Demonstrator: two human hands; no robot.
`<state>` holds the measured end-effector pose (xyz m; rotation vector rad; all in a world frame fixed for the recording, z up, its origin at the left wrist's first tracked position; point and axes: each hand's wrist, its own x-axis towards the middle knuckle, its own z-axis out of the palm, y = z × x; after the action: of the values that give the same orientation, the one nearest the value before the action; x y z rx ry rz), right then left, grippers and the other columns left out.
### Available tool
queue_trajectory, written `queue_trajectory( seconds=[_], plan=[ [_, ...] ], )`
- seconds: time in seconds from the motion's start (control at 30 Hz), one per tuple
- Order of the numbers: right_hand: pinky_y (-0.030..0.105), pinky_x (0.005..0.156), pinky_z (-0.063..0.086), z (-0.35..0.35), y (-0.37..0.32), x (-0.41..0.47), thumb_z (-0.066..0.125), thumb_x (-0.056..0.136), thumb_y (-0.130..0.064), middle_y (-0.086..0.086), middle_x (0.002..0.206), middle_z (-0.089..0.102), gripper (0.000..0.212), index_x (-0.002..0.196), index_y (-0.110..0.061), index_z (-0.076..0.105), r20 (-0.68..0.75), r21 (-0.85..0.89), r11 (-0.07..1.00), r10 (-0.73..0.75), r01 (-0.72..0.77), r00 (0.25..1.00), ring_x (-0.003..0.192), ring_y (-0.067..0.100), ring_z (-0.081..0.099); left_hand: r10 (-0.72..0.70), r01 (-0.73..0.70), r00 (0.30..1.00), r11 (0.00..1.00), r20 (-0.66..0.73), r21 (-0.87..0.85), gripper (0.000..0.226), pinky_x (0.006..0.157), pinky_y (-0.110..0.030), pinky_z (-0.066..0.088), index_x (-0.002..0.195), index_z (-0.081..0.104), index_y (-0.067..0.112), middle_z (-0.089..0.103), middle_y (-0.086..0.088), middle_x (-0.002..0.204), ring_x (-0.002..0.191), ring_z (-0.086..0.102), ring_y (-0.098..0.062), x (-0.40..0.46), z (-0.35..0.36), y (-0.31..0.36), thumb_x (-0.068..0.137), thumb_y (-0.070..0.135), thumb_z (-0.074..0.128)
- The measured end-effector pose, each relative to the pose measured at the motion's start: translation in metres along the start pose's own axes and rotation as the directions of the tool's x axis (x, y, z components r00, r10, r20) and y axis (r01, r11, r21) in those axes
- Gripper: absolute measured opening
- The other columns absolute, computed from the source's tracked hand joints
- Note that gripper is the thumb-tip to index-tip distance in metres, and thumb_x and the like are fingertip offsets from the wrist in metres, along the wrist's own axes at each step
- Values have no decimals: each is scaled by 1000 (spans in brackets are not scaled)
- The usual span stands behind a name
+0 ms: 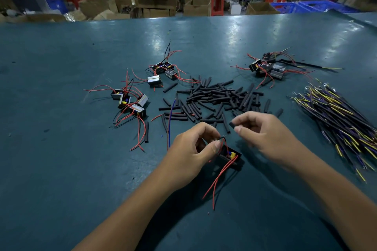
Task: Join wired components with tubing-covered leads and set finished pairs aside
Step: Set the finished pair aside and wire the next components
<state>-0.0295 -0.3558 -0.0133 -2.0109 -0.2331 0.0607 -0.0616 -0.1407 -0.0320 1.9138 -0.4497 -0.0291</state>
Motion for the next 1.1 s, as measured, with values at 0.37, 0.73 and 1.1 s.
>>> queue_trajectory(
  seconds=[0.37, 0.73, 1.1],
  plan=[
    [33, 65, 53, 5, -1, -9, 67, 87, -30, -6, 73, 67, 7, 82, -32, 64, 148, -91, 993, -68, 82, 987, 64, 11, 63, -15, 32, 992, 990, -124, 140, 14, 51, -37, 43, 89, 56, 30, 62, -5, 69, 57, 53, -25, 1, 5, -2, 89, 33, 70],
    [13, 56, 43, 22, -9, -19, 76, 83, -16, -8, 64, 62, 11, 77, -22, 69, 18, -251, 940, -234, 231, 972, 61, 8, 58, -29, 56, 991, 976, -128, 212, 13, 63, -28, 51, 96, 72, 27, 66, 12, 86, 67, 62, -12, 0, 6, 3, 92, 17, 63],
    [38, 58, 47, 34, -14, -26, 70, 83, -17, -5, 67, 55, 16, 74, -16, 57, 46, -557, 759, -377, 337, 925, 59, 20, 53, 7, 46, 988, 939, -151, 341, 17, 76, -14, 47, 108, 75, 18, 68, 13, 99, 81, 62, 0, 2, 8, 3, 94, 16, 65]
  ],
)
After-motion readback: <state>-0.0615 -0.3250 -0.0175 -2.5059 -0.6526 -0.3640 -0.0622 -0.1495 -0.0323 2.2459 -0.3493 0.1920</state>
